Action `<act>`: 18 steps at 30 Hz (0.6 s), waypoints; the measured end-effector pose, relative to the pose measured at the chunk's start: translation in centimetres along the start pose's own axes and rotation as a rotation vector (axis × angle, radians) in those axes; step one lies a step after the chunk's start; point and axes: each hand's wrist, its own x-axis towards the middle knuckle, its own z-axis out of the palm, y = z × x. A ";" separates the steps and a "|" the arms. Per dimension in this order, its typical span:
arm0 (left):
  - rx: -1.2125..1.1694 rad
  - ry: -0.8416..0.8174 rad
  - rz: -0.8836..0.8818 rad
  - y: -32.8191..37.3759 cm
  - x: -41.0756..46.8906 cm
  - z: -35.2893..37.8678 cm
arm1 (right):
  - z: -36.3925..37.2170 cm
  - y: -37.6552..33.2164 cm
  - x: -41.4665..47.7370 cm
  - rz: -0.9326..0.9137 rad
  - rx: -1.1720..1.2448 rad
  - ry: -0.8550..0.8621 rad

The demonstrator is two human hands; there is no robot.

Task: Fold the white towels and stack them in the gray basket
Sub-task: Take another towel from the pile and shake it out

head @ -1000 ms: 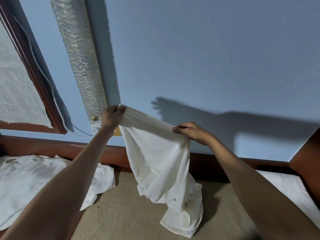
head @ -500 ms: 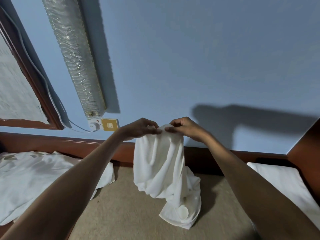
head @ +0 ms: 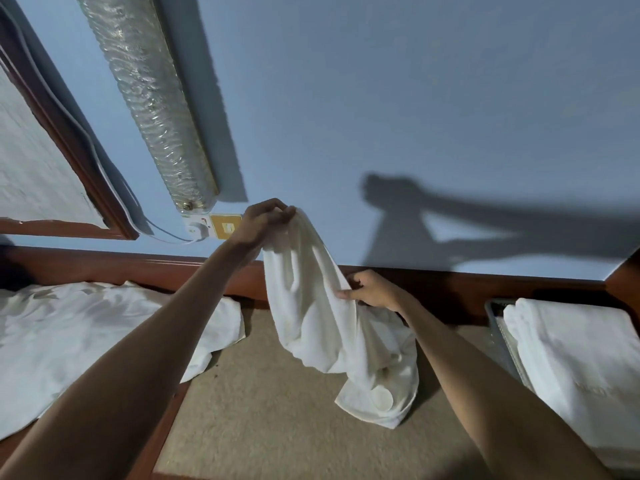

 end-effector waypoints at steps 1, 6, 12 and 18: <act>-0.029 0.037 -0.017 -0.7 -0.1 -0.5 | 0.6 0.7 0.3 0.028 0.023 -0.001; 0.018 0.199 -0.216 -5.6 0.3 -3.9 | 1.6 1.7 0.2 0.038 0.217 0.095; 0.337 -0.077 -0.258 -9.1 -0.4 -4.6 | -0.5 -3.1 -0.8 -0.152 0.129 0.076; 0.259 -0.682 -0.222 -5.1 0.2 1.9 | -3.7 -8.9 -1.3 -0.323 0.080 0.096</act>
